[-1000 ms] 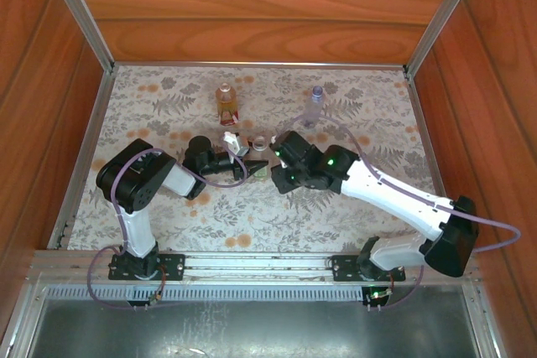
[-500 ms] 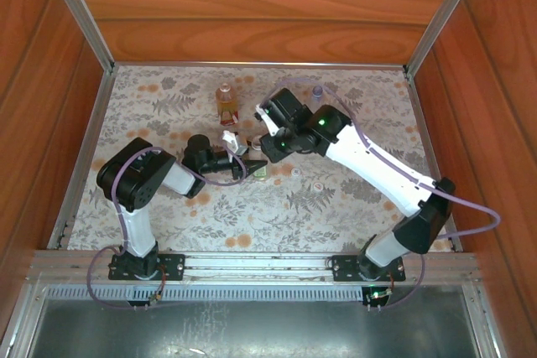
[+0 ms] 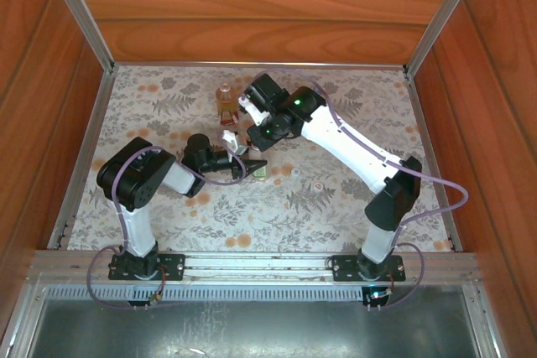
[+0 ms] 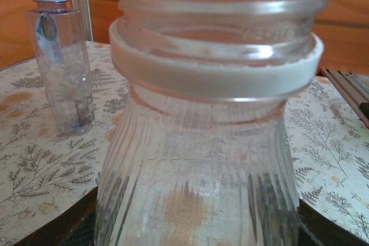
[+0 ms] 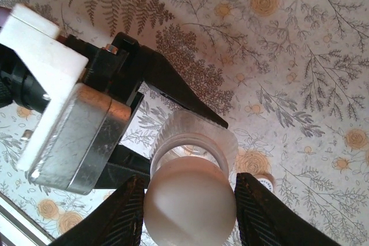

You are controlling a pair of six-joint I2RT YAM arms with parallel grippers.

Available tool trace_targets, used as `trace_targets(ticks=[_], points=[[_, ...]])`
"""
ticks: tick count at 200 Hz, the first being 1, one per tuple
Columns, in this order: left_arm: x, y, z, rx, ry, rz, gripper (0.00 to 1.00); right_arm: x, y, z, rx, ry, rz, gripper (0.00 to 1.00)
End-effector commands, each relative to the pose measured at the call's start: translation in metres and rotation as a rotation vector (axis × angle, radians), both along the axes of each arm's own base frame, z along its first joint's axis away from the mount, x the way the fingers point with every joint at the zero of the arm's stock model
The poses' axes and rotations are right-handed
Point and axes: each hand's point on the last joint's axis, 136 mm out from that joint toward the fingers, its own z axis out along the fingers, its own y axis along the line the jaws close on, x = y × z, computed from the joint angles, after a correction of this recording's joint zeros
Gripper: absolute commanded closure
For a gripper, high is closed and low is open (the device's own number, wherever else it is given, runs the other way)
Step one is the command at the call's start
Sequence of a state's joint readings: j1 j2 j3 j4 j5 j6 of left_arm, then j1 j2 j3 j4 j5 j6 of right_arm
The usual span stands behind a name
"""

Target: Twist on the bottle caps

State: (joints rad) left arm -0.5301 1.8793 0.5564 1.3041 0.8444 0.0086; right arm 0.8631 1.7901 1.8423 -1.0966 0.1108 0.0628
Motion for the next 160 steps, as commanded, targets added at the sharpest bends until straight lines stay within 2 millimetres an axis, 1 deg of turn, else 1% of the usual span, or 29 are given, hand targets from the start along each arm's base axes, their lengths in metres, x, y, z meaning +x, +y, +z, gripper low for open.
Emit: trace_targets(ticks=[1, 57, 120, 148, 160], points=[[0.001, 0.003, -0.022, 0.051, 0.059, -0.004, 0.43, -0.002, -0.003, 0.003, -0.018, 0.012, 0.026, 0.56], [-0.001, 0.004, -0.023, 0.061, 0.055, -0.008, 0.43, 0.003, 0.003, -0.005, -0.032, 0.028, 0.035, 0.56], [0.0, 0.004, -0.024, 0.064, 0.058, -0.007, 0.43, -0.002, 0.011, -0.012, -0.012, 0.078, 0.042, 0.56], [-0.001, 0.004, -0.024, 0.064, 0.061, -0.007, 0.43, -0.003, 0.009, -0.018, -0.027, 0.085, 0.044, 0.55], [-0.001, 0.005, -0.024, 0.066, 0.064, -0.006, 0.43, -0.002, 0.009, -0.015, -0.027, 0.077, 0.042, 0.54]])
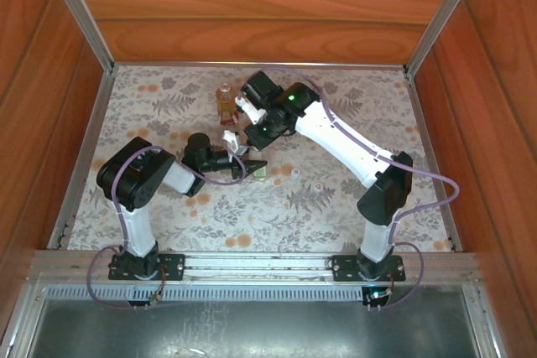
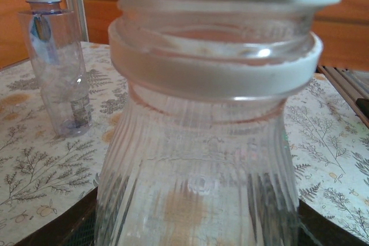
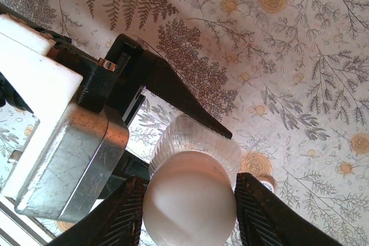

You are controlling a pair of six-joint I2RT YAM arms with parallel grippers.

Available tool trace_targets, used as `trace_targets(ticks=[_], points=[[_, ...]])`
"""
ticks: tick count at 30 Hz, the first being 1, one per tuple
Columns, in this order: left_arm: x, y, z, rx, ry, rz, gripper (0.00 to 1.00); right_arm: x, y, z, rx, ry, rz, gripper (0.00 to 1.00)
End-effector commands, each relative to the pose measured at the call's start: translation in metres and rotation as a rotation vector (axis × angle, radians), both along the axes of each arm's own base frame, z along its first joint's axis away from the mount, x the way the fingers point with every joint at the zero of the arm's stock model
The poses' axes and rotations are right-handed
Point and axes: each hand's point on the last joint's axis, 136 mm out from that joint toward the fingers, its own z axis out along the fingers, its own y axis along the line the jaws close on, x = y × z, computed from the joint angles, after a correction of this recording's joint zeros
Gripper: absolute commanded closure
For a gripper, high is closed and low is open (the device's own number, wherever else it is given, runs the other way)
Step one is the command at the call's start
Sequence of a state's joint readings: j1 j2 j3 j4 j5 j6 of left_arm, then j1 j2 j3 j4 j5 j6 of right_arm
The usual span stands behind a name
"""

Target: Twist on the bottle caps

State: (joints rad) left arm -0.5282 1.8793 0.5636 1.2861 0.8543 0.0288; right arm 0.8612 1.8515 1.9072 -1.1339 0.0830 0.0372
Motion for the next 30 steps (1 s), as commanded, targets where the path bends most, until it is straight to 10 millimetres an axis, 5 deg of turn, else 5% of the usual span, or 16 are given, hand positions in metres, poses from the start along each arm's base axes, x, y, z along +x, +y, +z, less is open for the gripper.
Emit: trace_targets(ticks=[1, 18, 23, 30], points=[[-0.001, 0.005, -0.023, 0.058, 0.073, 0.004, 0.43, -0.004, 0.0, -0.009, -0.013, 0.042, 0.008, 0.54], [-0.003, 0.005, -0.024, 0.062, 0.076, -0.001, 0.43, 0.005, -0.002, 0.026, 0.046, -0.034, -0.043, 0.3], [-0.003, 0.005, -0.025, 0.065, 0.072, -0.004, 0.43, 0.005, -0.006, 0.036, 0.137, -0.022, -0.095, 0.39], [-0.004, 0.005, -0.025, 0.067, 0.072, -0.007, 0.43, 0.007, -0.014, 0.015, 0.105, 0.017, -0.134, 0.59]])
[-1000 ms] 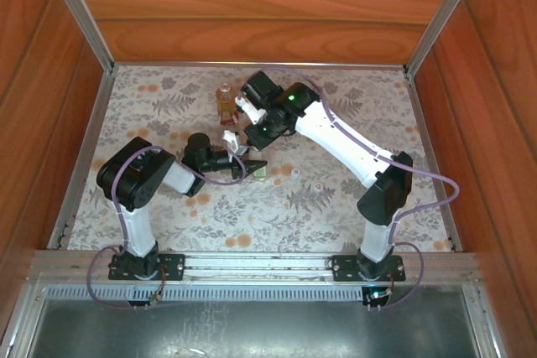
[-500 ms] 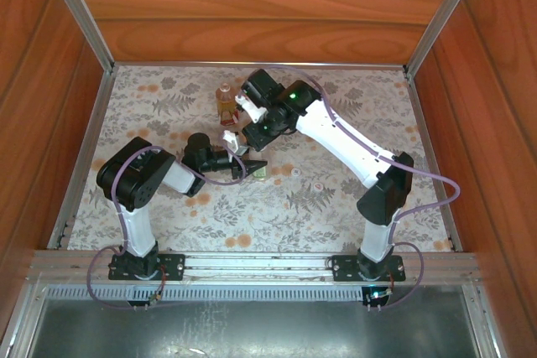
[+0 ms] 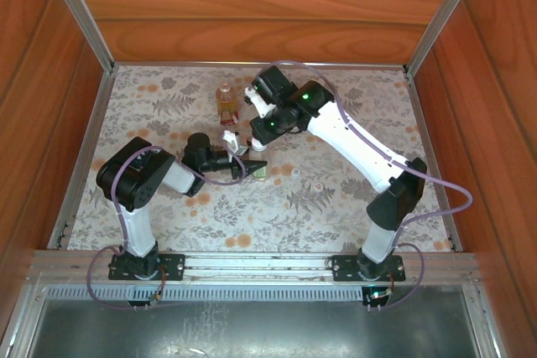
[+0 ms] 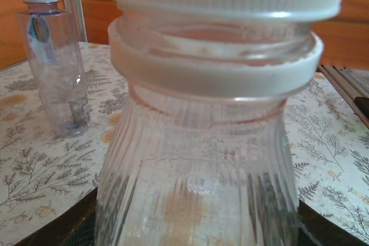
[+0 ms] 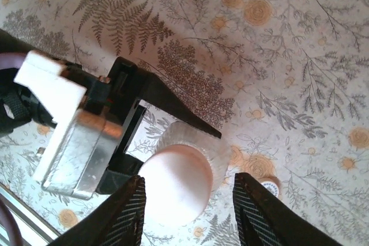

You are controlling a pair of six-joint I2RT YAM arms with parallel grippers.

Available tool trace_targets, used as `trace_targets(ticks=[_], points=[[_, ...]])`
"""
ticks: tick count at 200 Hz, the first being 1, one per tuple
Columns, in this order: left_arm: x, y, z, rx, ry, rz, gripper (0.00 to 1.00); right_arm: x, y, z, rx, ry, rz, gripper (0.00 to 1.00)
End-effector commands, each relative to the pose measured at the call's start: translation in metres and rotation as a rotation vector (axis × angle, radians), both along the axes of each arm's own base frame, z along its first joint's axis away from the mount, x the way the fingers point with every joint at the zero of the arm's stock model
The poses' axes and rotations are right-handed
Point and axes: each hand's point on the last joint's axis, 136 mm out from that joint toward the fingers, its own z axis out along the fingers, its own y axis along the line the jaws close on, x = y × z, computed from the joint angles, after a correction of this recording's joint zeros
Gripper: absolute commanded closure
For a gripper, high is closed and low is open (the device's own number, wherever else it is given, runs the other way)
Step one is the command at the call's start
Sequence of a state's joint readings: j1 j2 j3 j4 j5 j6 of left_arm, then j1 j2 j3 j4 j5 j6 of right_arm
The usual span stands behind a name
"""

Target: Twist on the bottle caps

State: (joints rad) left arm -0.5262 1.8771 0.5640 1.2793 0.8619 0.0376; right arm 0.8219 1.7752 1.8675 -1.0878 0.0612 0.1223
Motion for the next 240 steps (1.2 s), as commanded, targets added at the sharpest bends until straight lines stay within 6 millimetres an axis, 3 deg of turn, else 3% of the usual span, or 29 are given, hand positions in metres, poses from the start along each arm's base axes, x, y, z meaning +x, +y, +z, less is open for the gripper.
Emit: trace_targets(ticks=[1, 116, 168, 209, 240], points=[[-0.003, 0.005, -0.024, 0.064, 0.075, 0.0, 0.43, 0.0, -0.002, -0.009, 0.007, 0.034, -0.027, 0.6], [-0.003, 0.006, -0.025, 0.07, 0.077, 0.001, 0.43, -0.009, -0.009, -0.032, -0.018, 0.088, -0.028, 0.64], [-0.004, 0.006, -0.025, 0.071, 0.076, 0.001, 0.43, -0.01, -0.019, -0.039, -0.026, 0.103, -0.061, 0.77], [-0.004, 0.006, -0.025, 0.073, 0.08, 0.0, 0.43, -0.019, -0.027, -0.043, -0.021, 0.123, -0.081, 0.82], [-0.003, 0.005, -0.026, 0.074, 0.081, 0.0, 0.43, -0.029, -0.019, -0.04, 0.045, 0.165, -0.069, 0.84]])
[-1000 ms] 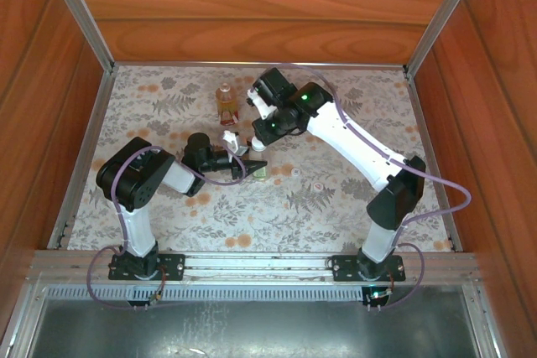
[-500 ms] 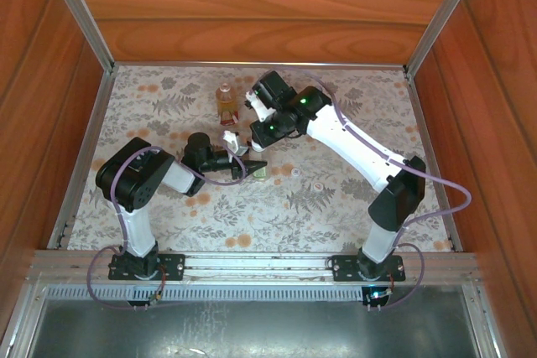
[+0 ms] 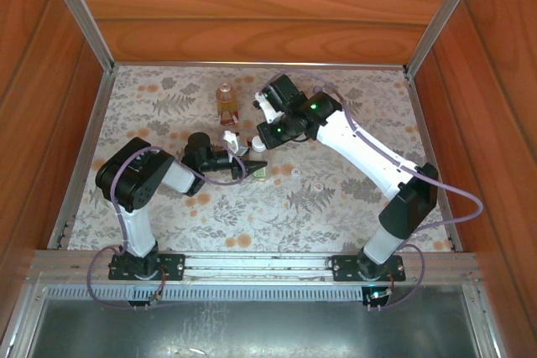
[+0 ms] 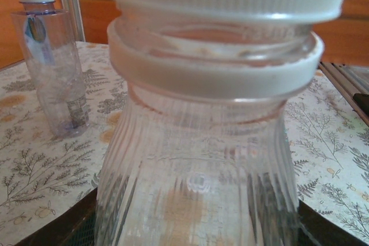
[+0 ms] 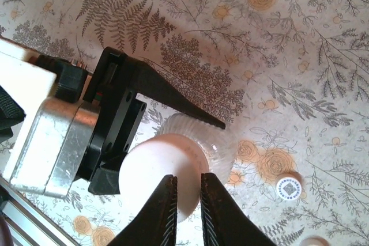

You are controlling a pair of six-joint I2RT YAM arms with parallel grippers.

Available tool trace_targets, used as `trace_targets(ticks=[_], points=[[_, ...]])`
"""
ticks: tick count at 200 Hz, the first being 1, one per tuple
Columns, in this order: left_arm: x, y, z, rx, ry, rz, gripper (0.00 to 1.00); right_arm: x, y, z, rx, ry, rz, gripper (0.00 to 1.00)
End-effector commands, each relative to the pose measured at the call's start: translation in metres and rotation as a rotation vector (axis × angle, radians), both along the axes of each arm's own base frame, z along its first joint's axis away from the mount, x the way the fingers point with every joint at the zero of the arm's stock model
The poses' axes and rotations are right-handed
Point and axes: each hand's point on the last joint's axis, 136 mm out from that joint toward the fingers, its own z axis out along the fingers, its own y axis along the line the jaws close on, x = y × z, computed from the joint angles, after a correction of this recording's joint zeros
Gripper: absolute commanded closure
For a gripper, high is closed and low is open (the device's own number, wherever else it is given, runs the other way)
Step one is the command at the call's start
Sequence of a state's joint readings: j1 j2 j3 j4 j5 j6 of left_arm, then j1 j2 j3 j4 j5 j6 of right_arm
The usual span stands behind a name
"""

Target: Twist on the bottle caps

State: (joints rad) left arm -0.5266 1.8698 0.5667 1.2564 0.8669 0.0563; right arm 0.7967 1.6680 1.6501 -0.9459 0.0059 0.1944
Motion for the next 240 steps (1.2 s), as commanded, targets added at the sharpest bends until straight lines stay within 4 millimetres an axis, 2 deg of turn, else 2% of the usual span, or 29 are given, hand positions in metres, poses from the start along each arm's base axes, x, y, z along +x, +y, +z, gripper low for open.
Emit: trace_targets(ticks=[1, 4, 6, 12, 42, 70, 86, 128, 132, 152, 196, 198, 202, 240], points=[[-0.002, 0.006, -0.026, 0.066, 0.088, 0.008, 0.43, -0.021, -0.008, -0.022, -0.026, 0.128, -0.002, 0.83], [-0.002, 0.006, -0.025, 0.065, 0.088, 0.008, 0.43, -0.022, -0.006, -0.023, -0.016, 0.137, 0.001, 0.83], [-0.002, 0.006, -0.026, 0.066, 0.09, 0.008, 0.43, -0.024, -0.007, -0.014, 0.008, 0.126, 0.004, 0.83], [-0.002, 0.005, -0.026, 0.066, 0.091, 0.007, 0.43, -0.028, -0.004, -0.008, 0.043, 0.132, 0.007, 0.83], [-0.001, 0.005, -0.026, 0.066, 0.091, 0.008, 0.43, -0.033, 0.0, 0.006, 0.131, 0.119, -0.001, 0.82], [-0.002, 0.005, -0.026, 0.066, 0.09, 0.006, 0.43, -0.019, -0.005, 0.014, 0.11, 0.045, -0.028, 0.67], [-0.003, 0.006, -0.026, 0.067, 0.09, 0.006, 0.43, -0.009, -0.003, 0.015, 0.112, 0.027, -0.04, 0.62], [-0.003, 0.006, -0.026, 0.068, 0.089, 0.007, 0.43, 0.008, 0.003, 0.014, 0.098, 0.019, -0.024, 0.62], [-0.003, 0.006, -0.026, 0.069, 0.09, 0.006, 0.43, 0.011, 0.006, 0.002, 0.076, 0.038, -0.021, 0.62], [-0.002, 0.006, -0.027, 0.069, 0.092, 0.006, 0.43, 0.014, 0.005, -0.003, 0.064, 0.037, -0.017, 0.64], [-0.002, 0.006, -0.027, 0.07, 0.095, 0.008, 0.43, -0.002, 0.002, -0.015, 0.079, 0.101, 0.003, 0.76], [-0.001, 0.006, -0.027, 0.071, 0.095, 0.01, 0.43, -0.005, 0.0, -0.007, 0.095, 0.088, 0.003, 0.76], [-0.002, 0.006, -0.027, 0.071, 0.095, 0.01, 0.43, -0.007, -0.001, -0.004, 0.103, 0.087, 0.003, 0.77], [0.0, 0.006, -0.026, 0.07, 0.094, 0.01, 0.43, -0.037, -0.002, -0.004, 0.158, 0.17, 0.054, 0.79]])
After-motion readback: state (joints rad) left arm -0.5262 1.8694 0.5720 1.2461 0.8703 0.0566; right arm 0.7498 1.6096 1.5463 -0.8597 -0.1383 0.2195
